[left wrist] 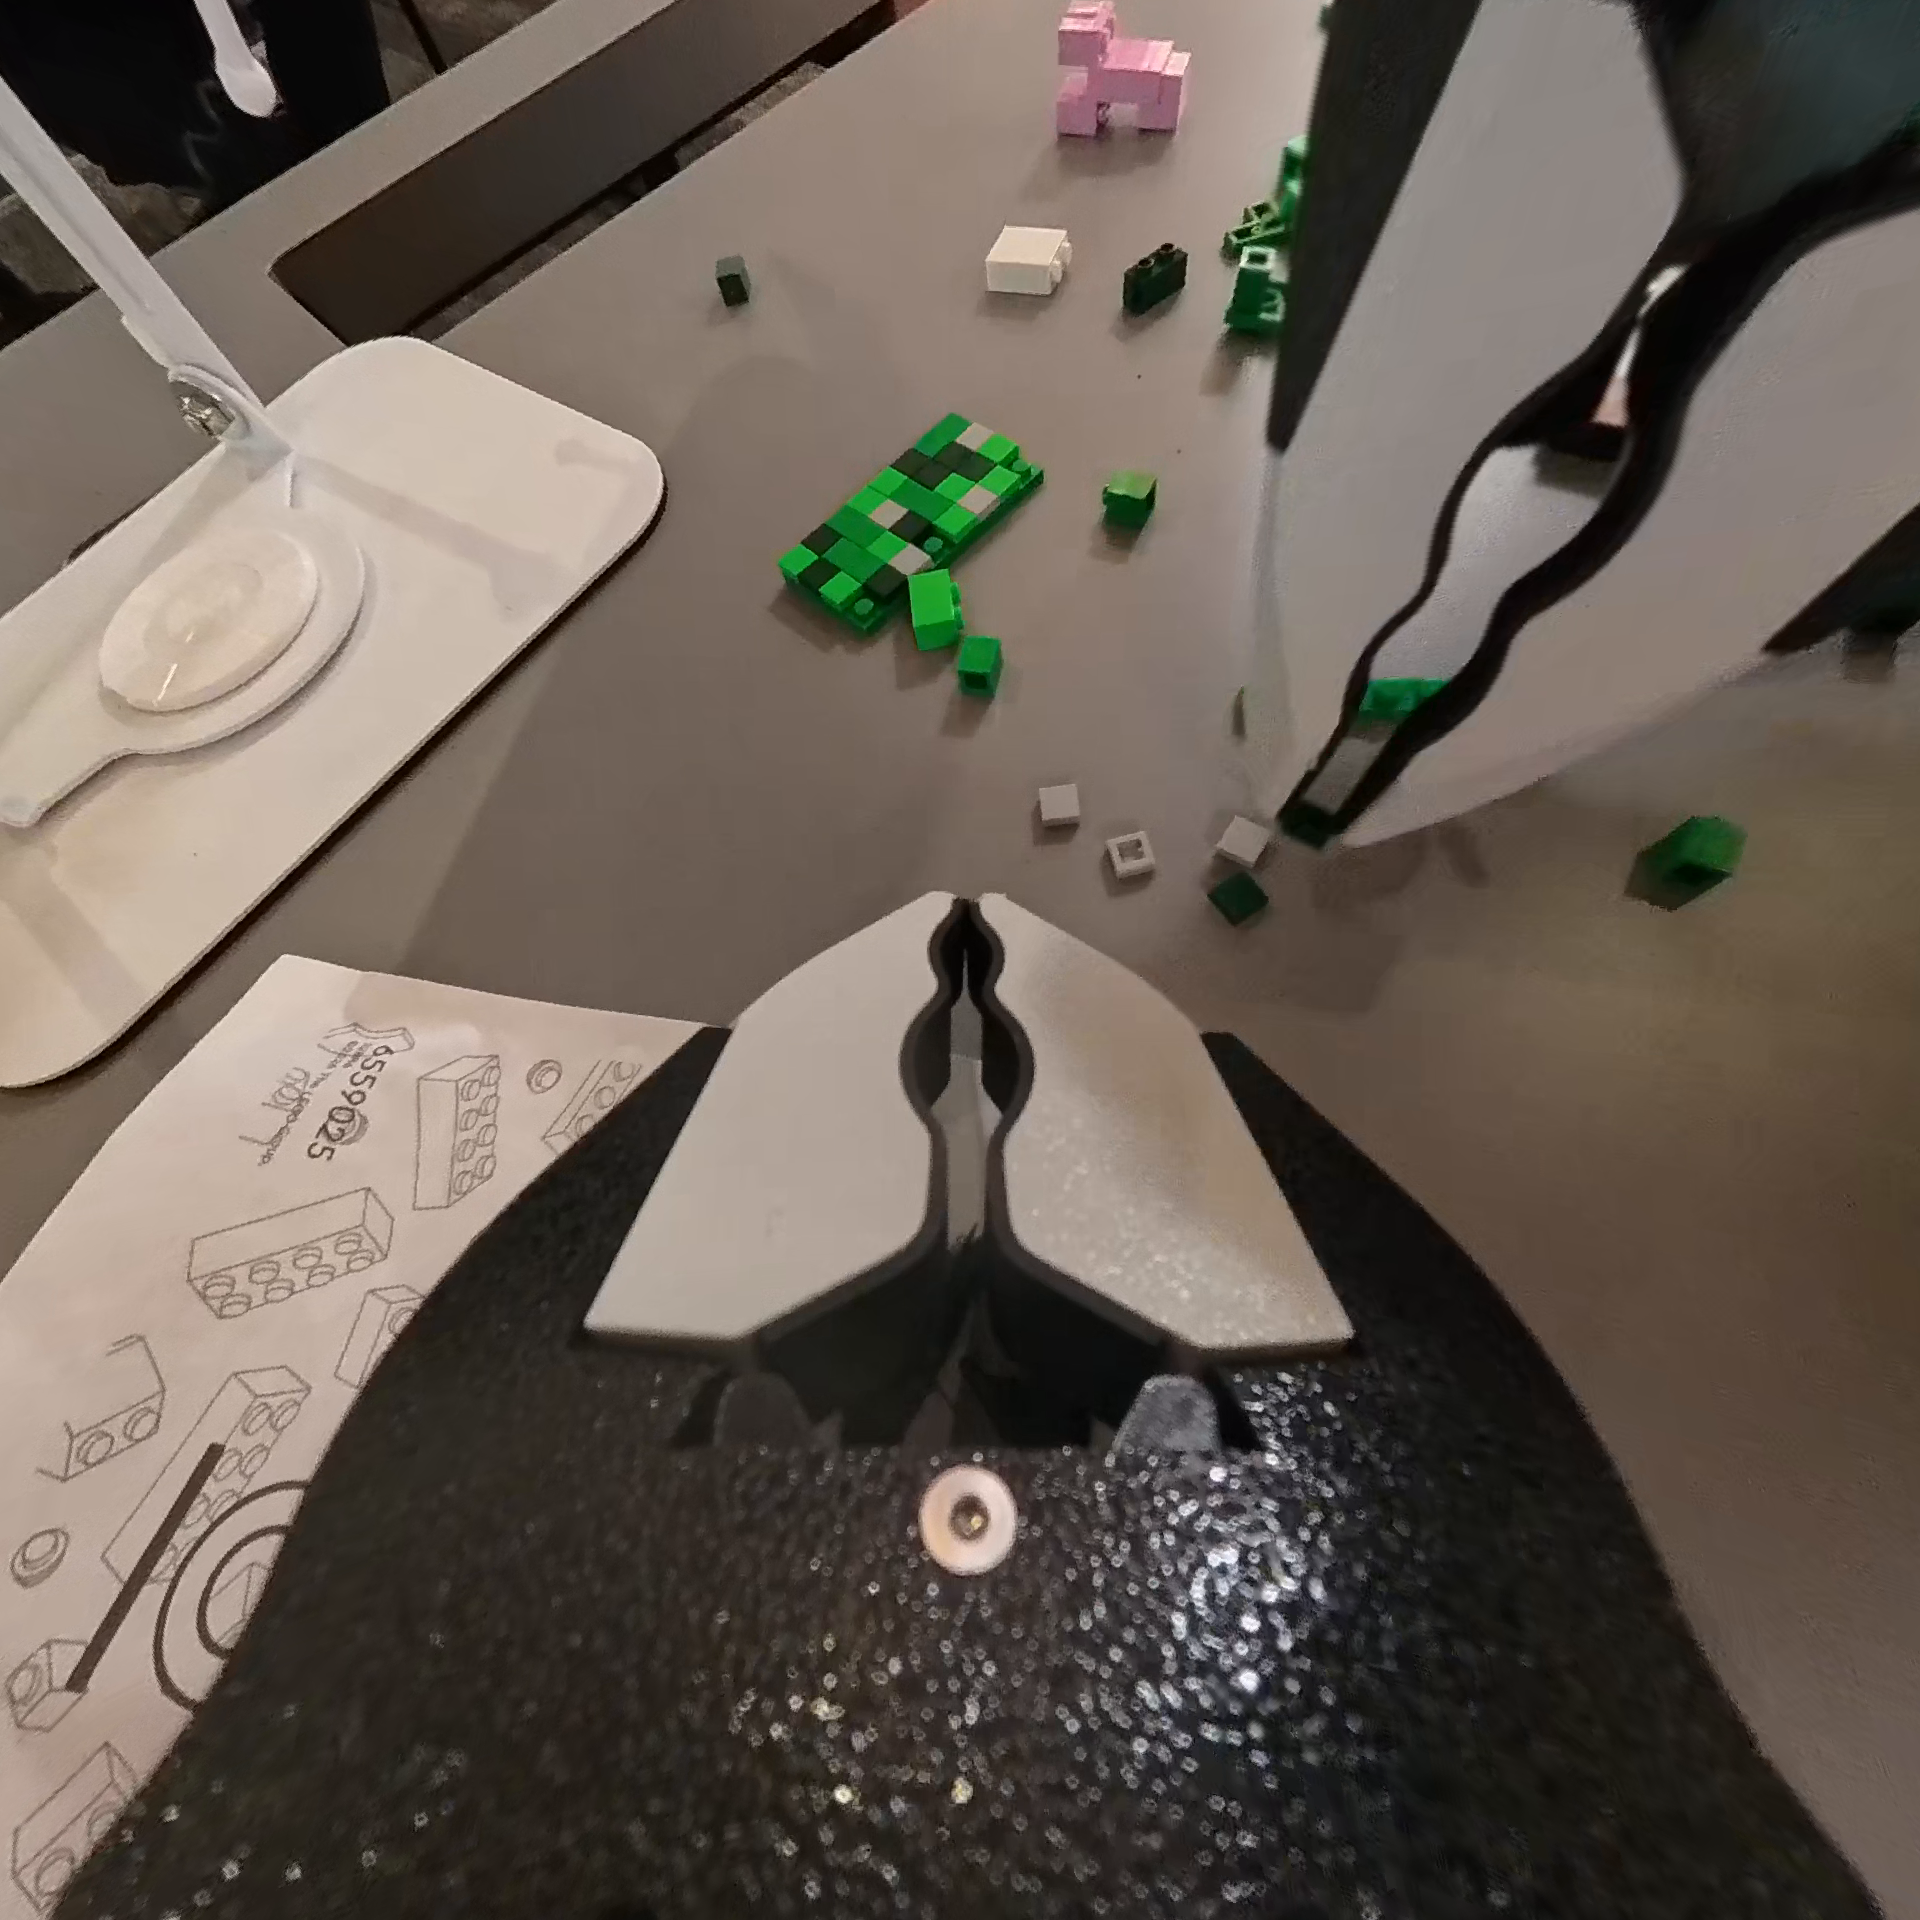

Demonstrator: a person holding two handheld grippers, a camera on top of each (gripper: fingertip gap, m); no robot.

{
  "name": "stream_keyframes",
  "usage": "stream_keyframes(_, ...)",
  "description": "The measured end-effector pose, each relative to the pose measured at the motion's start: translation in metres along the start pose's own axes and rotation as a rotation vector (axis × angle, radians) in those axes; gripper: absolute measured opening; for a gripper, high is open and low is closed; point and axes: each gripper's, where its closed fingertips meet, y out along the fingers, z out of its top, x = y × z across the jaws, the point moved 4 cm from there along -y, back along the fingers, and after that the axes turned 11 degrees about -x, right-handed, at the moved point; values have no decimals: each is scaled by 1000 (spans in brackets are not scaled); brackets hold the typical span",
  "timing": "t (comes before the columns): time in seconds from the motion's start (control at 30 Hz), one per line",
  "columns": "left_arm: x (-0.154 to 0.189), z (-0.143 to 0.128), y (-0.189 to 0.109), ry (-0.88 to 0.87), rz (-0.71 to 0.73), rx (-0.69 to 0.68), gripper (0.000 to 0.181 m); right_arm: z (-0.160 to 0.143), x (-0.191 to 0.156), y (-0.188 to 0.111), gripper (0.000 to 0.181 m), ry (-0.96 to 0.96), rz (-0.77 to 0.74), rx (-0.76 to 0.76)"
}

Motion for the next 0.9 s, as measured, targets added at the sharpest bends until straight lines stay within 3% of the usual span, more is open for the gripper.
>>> stream_keyframes(0.37,1,-1,2,10,-1,-18,0,6,3,2,15,12,17,59)
stream_keyframes(0.6,1,0,1,8,-2,-10,0,-3,7,-16,18,82,-109,129)
stream_keyframes(0.73,1,-1,2,13,4,-15,0,-31,-1,-47,18,273,-218,311)
stream_keyframes(0.9,-5,0,-1,-40,29,5,0,-104,-21,-84,14,553,-399,398)
